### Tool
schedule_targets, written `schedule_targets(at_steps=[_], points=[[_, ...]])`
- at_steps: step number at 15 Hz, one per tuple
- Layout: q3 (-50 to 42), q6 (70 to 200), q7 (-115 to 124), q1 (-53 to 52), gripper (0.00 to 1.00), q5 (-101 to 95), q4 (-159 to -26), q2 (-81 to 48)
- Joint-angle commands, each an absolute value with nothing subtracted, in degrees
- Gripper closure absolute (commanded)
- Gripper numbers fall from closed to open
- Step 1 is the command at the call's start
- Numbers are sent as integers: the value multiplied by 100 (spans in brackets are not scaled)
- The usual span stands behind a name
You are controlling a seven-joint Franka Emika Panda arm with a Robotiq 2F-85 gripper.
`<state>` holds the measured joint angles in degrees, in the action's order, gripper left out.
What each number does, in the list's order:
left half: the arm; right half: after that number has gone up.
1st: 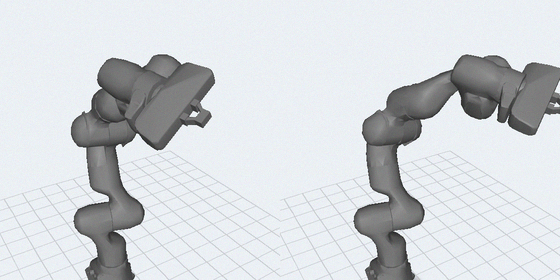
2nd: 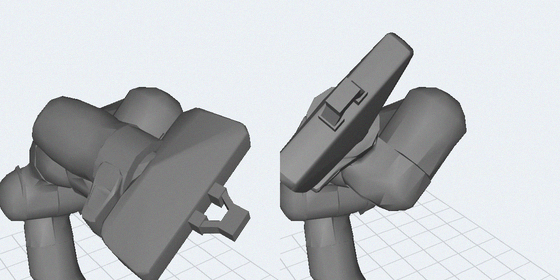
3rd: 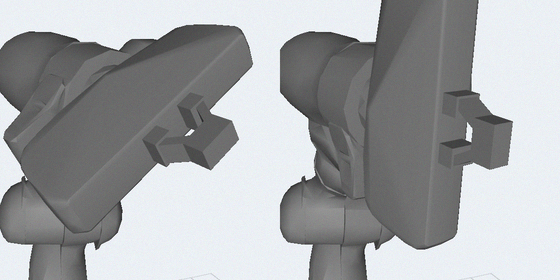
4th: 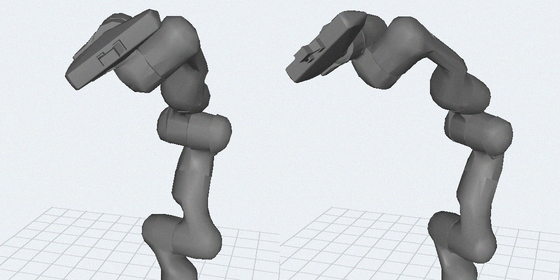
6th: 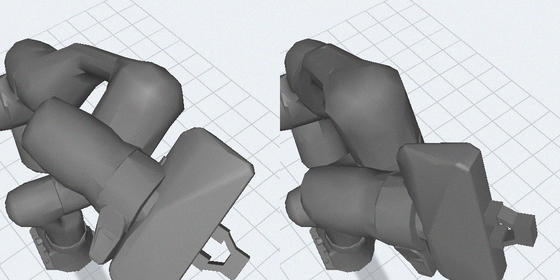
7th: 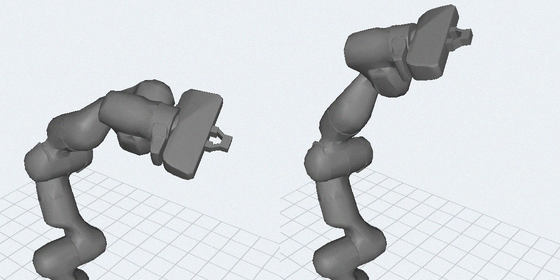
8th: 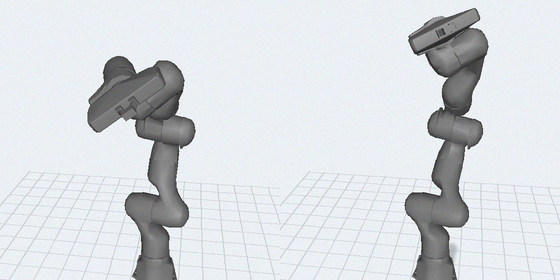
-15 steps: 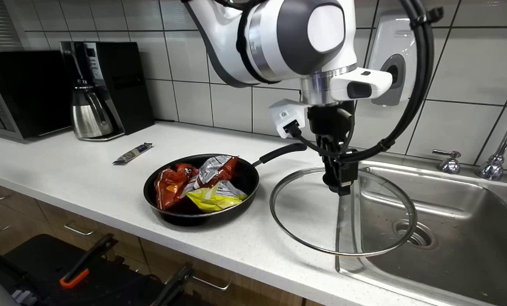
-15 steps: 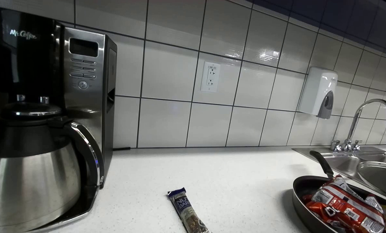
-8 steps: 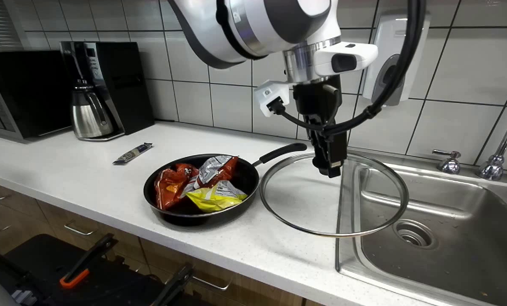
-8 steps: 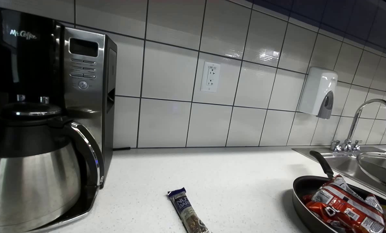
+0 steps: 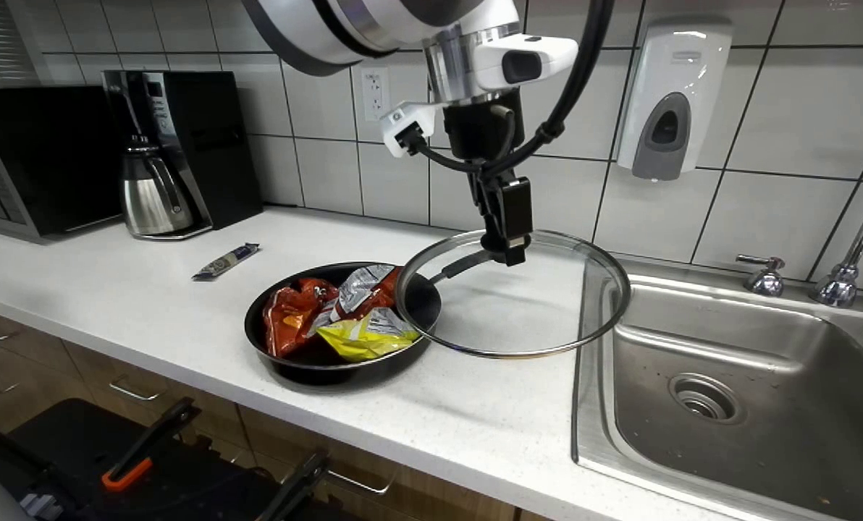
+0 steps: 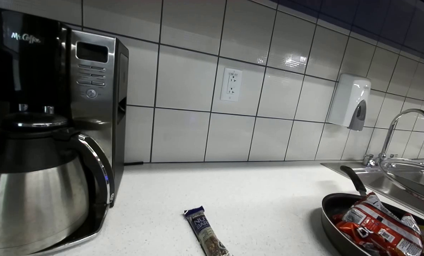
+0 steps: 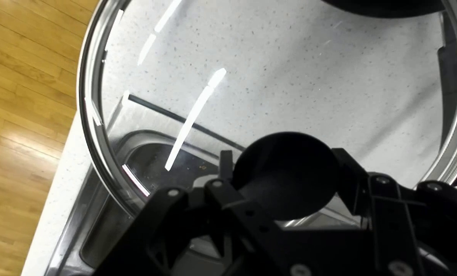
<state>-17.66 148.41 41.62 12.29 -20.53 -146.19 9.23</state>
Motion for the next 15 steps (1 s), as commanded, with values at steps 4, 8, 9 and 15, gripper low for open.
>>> schedule_targets(at_steps=[4, 8, 9, 15], points=[[-1128, 14473, 3803, 1328, 61, -1330, -14919, 1631], [-882, 14404, 3603, 1255, 61, -985, -15038, 1746], [-818, 14376, 3562, 1228, 61, -931, -15059, 1768], [-477, 14234, 3225, 1023, 61, -641, -15231, 1894]])
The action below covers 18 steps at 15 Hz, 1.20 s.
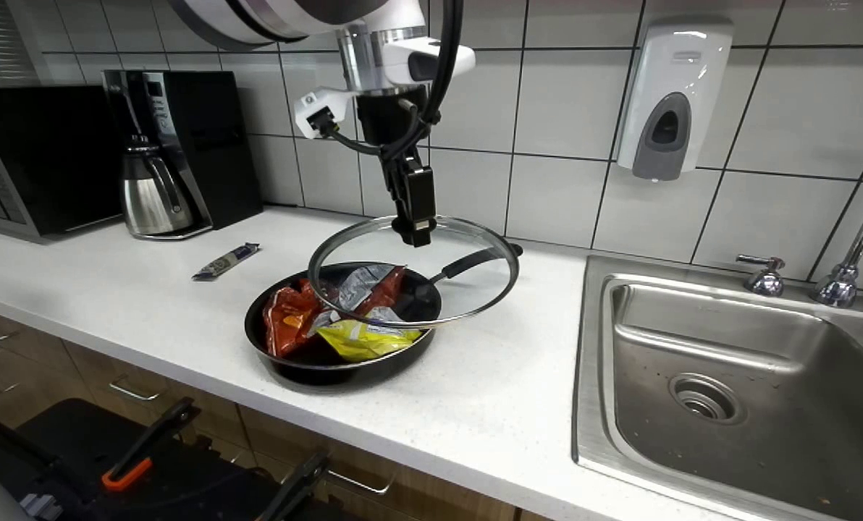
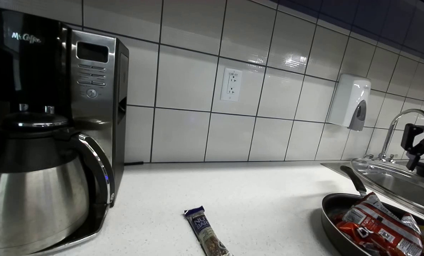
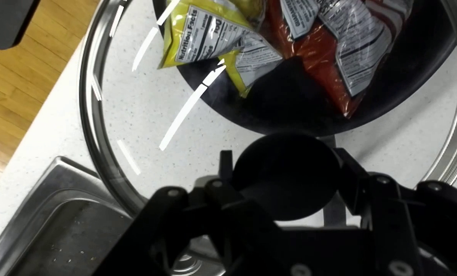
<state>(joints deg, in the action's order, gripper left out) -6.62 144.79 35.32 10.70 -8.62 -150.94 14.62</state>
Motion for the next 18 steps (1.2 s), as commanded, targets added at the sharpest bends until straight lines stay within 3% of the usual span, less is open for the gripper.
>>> schedule_targets(at_steps=[1, 18], points=[[-436, 14235, 3183, 989, 61, -605, -15262, 1908], [-158, 14034, 2412, 666, 61, -326, -15503, 1771]])
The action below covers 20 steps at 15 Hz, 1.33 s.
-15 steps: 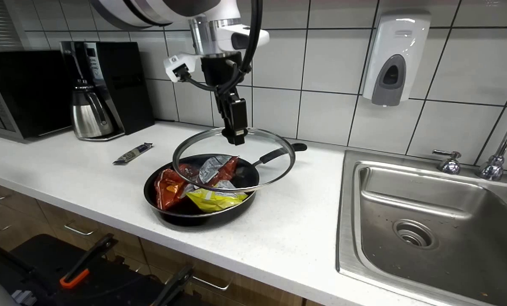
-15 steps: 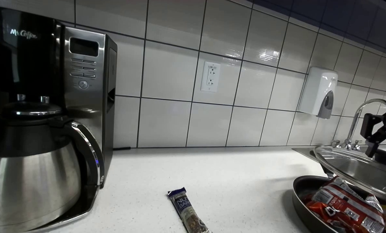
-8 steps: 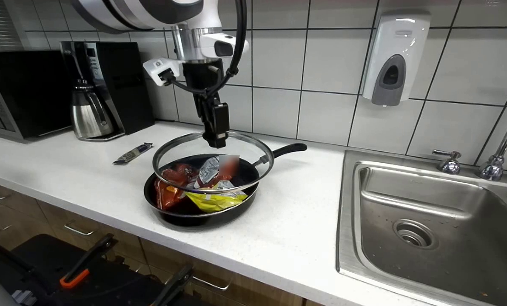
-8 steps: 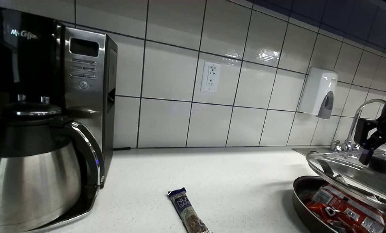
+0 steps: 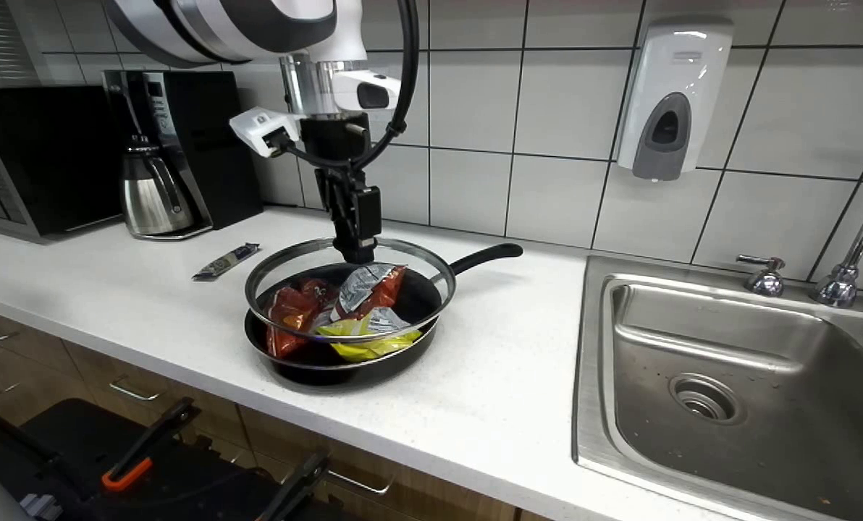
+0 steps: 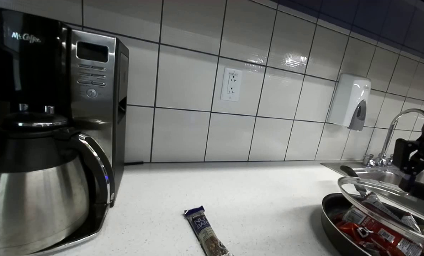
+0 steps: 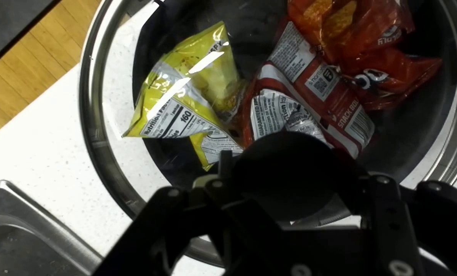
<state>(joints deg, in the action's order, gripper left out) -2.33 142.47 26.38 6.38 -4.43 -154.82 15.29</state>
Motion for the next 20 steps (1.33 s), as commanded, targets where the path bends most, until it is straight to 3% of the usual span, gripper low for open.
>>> schedule_targets(at_steps=[1, 20], points=[[-159, 14025, 2398, 675, 61, -339, -15510, 1760], [-19, 13993, 2437, 585, 61, -423, -15522, 1497]])
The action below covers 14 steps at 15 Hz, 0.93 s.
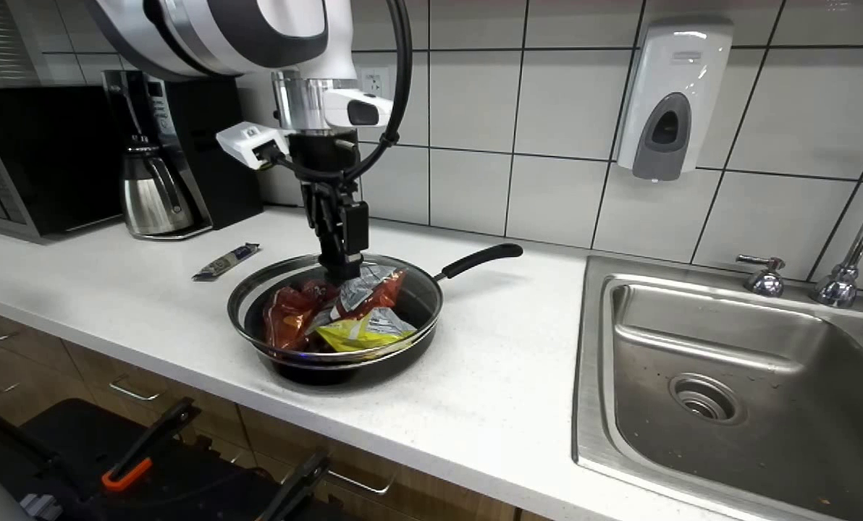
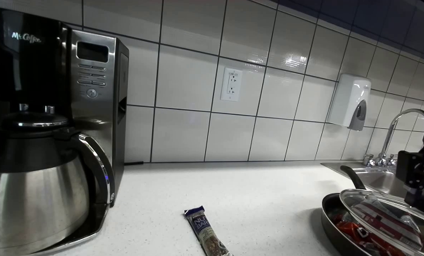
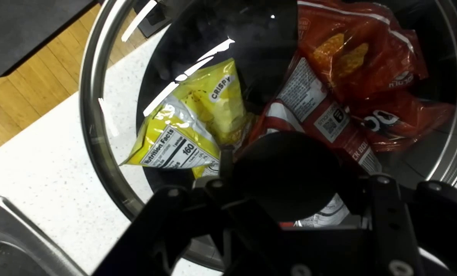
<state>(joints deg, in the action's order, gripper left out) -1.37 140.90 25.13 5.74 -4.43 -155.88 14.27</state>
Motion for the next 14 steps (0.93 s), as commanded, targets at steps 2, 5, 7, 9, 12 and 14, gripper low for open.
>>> schedule_targets(at_steps=[2, 5, 7, 9, 12, 14], points=[[-7, 13982, 2429, 581, 61, -422, -15518, 1450], [16, 13997, 2463, 586, 61, -455, -15500, 1344], [21, 14014, 2483, 584, 61, -471, -15476, 1279], [24, 14033, 2503, 582, 61, -490, -15448, 1211], [32, 14045, 2516, 568, 61, -506, -15386, 1128], [44, 14049, 2524, 556, 61, -517, -15341, 1081]])
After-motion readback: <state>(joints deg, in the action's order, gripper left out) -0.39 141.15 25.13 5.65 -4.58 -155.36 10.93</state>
